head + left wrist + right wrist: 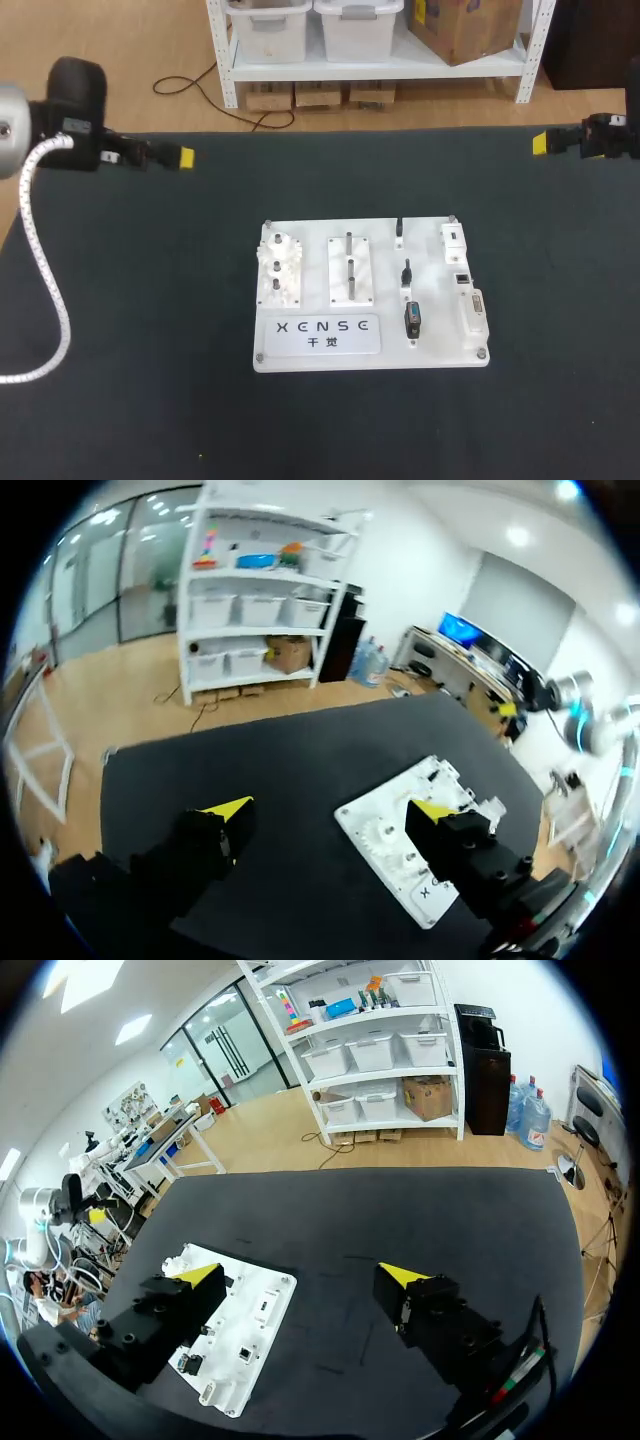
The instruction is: Insert the Ethernet cable into its matching sockets.
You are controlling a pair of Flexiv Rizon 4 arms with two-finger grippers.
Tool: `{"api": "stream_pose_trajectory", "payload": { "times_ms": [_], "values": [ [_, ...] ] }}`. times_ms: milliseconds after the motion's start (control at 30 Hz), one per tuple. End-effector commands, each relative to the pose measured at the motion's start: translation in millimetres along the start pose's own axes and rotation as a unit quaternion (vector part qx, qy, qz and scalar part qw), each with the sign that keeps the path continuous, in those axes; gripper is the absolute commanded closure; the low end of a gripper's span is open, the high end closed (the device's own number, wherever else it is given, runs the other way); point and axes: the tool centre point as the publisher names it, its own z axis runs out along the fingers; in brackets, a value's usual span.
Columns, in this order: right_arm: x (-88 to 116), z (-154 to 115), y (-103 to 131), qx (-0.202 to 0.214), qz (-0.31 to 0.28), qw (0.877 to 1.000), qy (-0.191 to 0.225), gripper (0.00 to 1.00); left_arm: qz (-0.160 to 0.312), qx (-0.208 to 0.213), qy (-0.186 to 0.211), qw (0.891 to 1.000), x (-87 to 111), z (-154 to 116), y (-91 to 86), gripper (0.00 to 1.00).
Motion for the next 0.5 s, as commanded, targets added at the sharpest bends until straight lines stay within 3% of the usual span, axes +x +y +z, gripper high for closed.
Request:
{"api": "stream_pose_trajectory", "payload": {
  "times_ms": [33,233,500],
  "values": [
    [0.0,-0.4,-0.3,-0.001,0.000,1.000,0.000,0.00,0.147,0.152,-0.078,0.974,11.4,-3.5,-20.9,0.00],
    [0.0,-0.4,-0.3,-0.001,0.000,1.000,0.000,0.00,0.253,0.246,-0.062,0.934,22.6,6.4,-60.1,0.00],
    [0.0,-0.4,-0.3,-0.001,0.000,1.000,0.000,0.00,0.319,0.291,-0.053,0.900,42.6,25.3,-96.5,0.00]
  ]
}}
